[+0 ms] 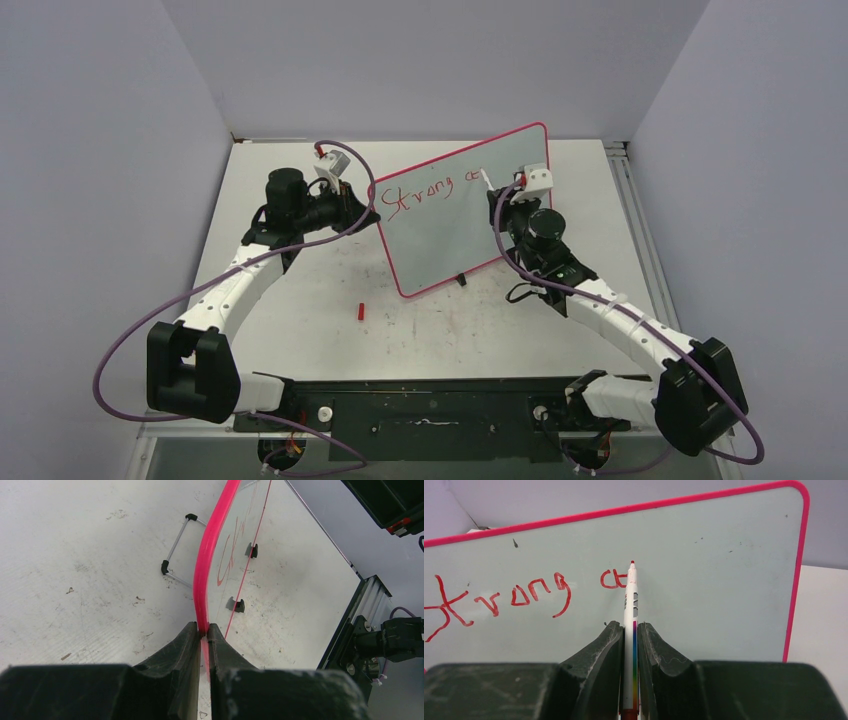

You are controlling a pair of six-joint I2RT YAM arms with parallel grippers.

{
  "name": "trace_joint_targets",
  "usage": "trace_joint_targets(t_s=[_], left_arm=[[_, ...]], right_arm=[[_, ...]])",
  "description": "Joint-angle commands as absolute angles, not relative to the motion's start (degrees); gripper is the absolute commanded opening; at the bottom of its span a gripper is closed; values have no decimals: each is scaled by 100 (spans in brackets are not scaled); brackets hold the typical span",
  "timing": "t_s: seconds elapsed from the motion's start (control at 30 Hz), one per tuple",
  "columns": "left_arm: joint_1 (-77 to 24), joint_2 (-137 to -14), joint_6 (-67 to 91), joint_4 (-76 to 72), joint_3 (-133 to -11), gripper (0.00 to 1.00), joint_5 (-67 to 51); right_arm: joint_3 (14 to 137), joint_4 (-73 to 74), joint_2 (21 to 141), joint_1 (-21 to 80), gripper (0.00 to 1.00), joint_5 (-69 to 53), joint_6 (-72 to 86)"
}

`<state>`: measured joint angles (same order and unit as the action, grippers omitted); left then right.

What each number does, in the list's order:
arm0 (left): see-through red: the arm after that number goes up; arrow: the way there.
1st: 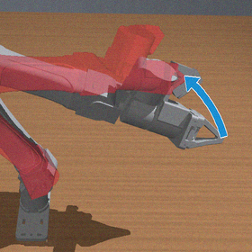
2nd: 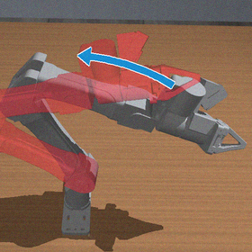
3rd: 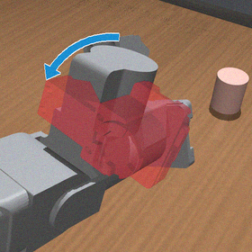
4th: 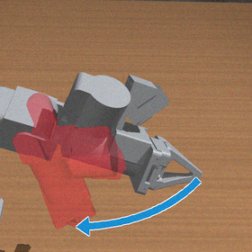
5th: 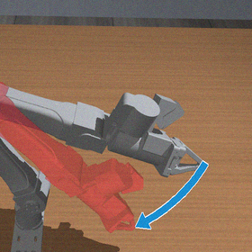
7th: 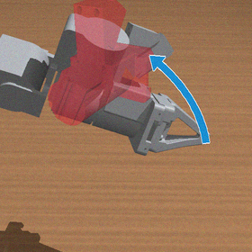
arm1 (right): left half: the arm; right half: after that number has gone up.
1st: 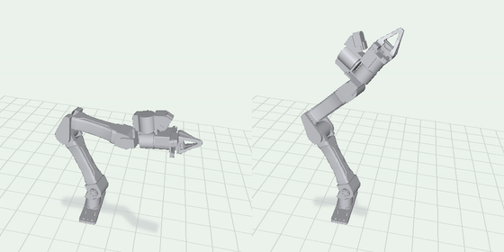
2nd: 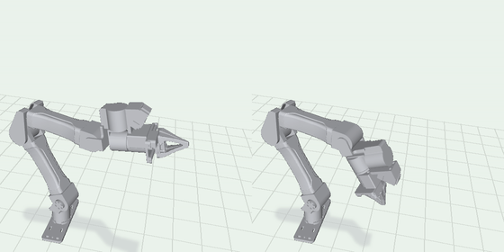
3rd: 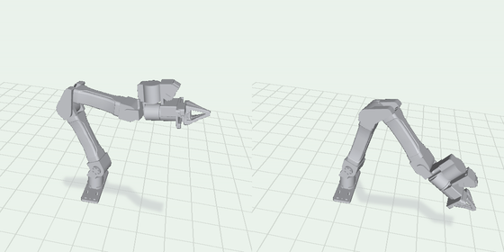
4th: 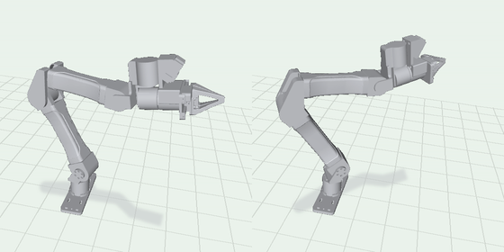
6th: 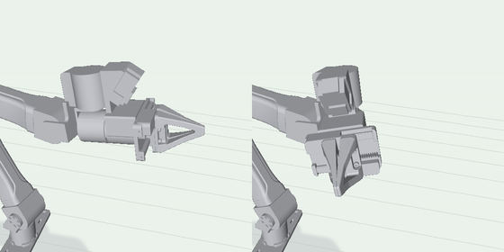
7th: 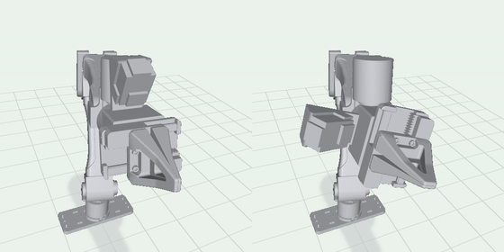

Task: Write a sentence on the whiteboard

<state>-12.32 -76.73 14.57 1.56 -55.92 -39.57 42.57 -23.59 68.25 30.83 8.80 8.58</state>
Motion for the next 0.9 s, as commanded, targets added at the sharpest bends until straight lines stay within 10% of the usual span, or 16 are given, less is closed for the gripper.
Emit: trace_joint_targets(t_s=[0.0, 0.87], left_arm=[[-1243, -7478, 1450, 150, -5677, 0, -4069], [-1257, -7445, 1450, 141, -5666, 0, -4097]], right_arm=[[4555, -2593, 6621, 3131, 5, 939, 822], [4754, -2717, 7174, 3145, 5, 841, 730]])
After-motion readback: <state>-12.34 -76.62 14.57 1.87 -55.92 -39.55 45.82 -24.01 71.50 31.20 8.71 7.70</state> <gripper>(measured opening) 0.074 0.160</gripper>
